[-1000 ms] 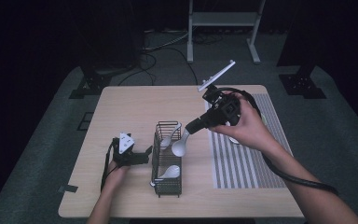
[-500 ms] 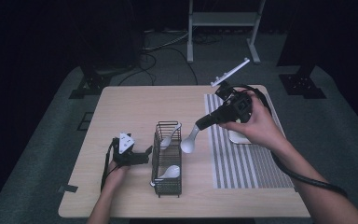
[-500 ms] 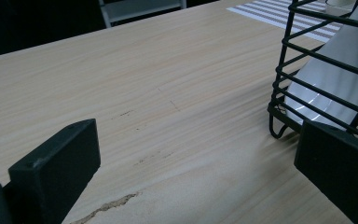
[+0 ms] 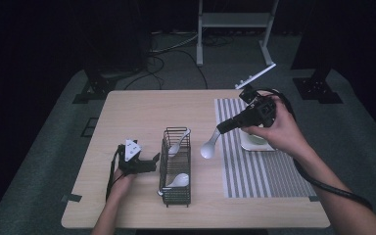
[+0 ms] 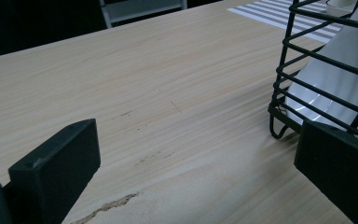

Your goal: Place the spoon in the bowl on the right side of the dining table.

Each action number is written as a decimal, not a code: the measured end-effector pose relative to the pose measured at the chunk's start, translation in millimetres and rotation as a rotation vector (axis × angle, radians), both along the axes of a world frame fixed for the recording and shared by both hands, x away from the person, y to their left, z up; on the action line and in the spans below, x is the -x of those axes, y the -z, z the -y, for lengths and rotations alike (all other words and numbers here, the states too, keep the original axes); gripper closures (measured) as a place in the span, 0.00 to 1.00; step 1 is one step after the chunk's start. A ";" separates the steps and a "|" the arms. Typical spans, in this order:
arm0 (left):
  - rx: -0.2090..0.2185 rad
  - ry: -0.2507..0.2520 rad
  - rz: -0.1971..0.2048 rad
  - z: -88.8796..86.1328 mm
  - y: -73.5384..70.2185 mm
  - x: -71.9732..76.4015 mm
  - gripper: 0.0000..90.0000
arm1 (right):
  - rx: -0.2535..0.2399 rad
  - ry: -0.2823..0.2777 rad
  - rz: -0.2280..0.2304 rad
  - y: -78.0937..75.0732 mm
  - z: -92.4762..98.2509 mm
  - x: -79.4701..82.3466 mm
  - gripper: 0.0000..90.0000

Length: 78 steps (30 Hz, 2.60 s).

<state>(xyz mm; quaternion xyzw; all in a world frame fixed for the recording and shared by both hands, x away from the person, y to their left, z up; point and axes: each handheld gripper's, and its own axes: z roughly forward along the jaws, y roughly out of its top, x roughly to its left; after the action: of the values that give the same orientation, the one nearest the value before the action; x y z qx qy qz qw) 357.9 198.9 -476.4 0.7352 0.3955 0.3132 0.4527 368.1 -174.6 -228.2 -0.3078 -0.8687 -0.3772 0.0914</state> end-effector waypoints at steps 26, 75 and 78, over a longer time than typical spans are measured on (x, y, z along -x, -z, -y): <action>-0.006 0.001 -0.001 0.2 -0.2 0.3 0.00 | -0.003 0.118 -0.045 20.2 42.8 -20.9 0.95; 0.002 -0.006 -0.001 0.2 -0.1 0.1 0.00 | 0.000 0.297 -0.080 41.2 95.8 -48.6 0.95; 0.003 -0.008 -0.001 -0.1 -0.1 -0.1 0.00 | 0.002 0.308 -0.081 42.3 99.6 -49.8 0.95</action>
<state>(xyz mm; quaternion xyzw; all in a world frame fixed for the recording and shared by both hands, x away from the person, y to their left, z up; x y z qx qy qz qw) 358.0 199.0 -476.3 0.7332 0.3991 0.3139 0.4523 417.9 -274.2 -270.5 -0.4525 -0.8071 -0.3734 0.0671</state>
